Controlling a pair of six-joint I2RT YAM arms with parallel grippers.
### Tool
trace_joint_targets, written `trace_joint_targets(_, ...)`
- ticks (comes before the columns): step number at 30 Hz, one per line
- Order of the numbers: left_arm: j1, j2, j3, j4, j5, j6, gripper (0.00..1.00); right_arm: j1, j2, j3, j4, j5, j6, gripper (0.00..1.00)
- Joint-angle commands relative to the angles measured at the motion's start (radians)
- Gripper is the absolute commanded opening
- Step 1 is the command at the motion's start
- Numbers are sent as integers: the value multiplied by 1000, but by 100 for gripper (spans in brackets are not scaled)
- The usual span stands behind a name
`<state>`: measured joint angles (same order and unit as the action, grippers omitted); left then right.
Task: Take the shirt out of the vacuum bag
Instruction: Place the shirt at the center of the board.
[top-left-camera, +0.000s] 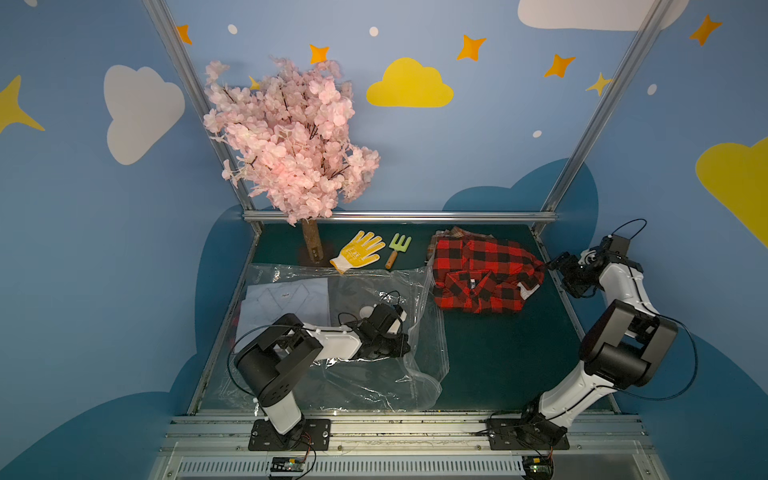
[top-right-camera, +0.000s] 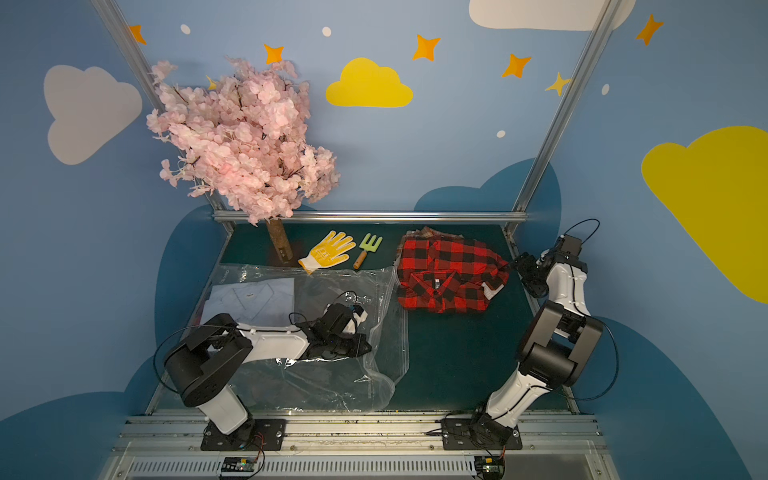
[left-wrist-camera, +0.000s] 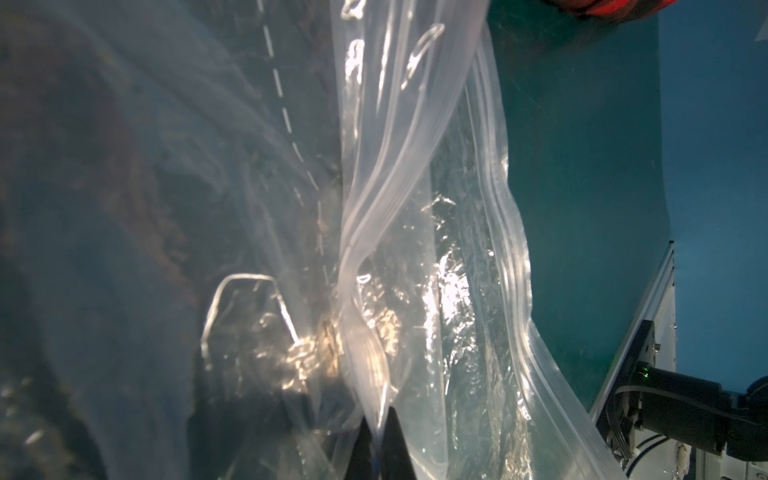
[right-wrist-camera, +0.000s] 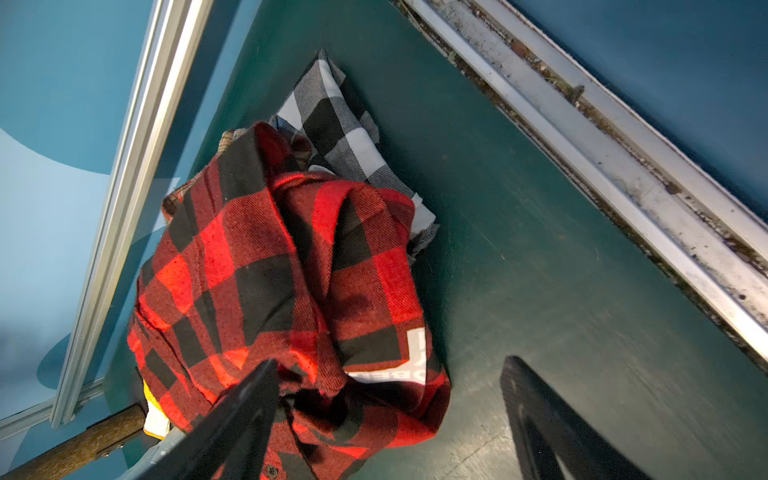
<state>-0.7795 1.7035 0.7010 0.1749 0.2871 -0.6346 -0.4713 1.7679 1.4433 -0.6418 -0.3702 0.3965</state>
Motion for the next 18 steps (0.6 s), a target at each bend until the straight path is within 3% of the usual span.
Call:
trace_joint_targets(1, -12, 30, -44, -113, -30, 3, 3, -7, -54, -31, -6, -80, -11, 86)
trace_joint_targets(7, -12, 22, -37, -107, -29, -1, 3, 88, -192, -157, 13, -258, -99, 86)
trace_joint_targets(13, -11, 6, -23, -120, -22, 7, 3, 279, -329, -315, 41, -265, -114, 86)
trace_joint_targets(18, -12, 0, -14, -127, -24, 15, 3, 417, -249, -300, 43, -190, -80, 86)
